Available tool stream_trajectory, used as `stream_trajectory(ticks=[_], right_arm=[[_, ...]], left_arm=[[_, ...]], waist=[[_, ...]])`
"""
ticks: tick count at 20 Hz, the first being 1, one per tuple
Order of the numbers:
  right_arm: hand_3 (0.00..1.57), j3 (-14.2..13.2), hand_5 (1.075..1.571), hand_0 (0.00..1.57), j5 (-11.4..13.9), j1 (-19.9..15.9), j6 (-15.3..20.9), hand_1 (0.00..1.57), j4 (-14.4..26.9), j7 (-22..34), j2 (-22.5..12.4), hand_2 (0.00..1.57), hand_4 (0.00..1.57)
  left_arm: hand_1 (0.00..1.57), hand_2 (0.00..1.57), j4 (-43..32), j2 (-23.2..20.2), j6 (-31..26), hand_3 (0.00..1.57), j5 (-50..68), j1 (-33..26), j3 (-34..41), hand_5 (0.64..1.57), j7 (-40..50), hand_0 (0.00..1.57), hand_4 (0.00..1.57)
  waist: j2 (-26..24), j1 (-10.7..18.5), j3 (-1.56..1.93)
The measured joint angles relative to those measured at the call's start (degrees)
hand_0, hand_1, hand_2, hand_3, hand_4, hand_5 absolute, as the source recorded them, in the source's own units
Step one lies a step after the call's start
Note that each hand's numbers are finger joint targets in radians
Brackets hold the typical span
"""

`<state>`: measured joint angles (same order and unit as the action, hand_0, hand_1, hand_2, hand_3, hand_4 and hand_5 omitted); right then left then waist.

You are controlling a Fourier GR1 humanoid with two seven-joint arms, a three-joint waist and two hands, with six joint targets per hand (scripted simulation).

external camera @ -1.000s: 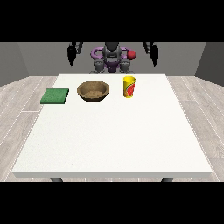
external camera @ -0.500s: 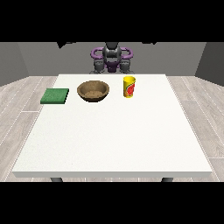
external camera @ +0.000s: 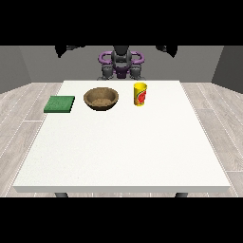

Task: Pick the cup and pour the ball into the bowl, then pick the bowl and place it on the pad

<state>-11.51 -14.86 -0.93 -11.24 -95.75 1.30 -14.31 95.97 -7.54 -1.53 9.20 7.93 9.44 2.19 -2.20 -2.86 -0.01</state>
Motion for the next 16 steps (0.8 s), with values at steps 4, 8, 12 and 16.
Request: stream_trajectory(ticks=[4,8,12,16], right_arm=[[0.00,0.10,1.570,0.00,1.44,-1.62,-0.13,0.00,2.23,-3.49,0.99,0.00,0.00],[0.00,0.09,1.571,0.00,2.48,-3.05,-0.63,0.00,4.48,-6.22,1.32,0.00,0.00],[0.00,0.54,1.571,0.00,3.69,-3.33,-1.40,0.00,5.47,-9.18,1.74,0.00,0.00],[0.00,-0.23,1.570,0.00,3.41,-4.91,-2.96,0.00,6.89,-11.26,0.87,0.00,0.00]], left_arm=[[0.00,0.00,-3.99,1.36,0.13,0.00,-1.82,1.16,-0.66,1.527,-6.63,0.00,0.00],[0.00,0.00,-9.71,3.23,0.93,0.00,-4.18,1.91,-1.53,1.527,-14.22,0.00,0.00],[0.00,0.00,-16.90,5.00,2.25,0.00,-5.96,2.77,-1.51,1.520,-21.92,0.00,0.00],[0.00,0.00,-24.24,6.55,5.48,0.00,-7.29,5.54,-2.22,1.528,-28.91,0.00,0.00]], waist=[[3.90,0.11,0.01],[6.78,-0.28,-0.01],[9.10,-1.59,0.00],[11.46,-3.11,-0.01]])
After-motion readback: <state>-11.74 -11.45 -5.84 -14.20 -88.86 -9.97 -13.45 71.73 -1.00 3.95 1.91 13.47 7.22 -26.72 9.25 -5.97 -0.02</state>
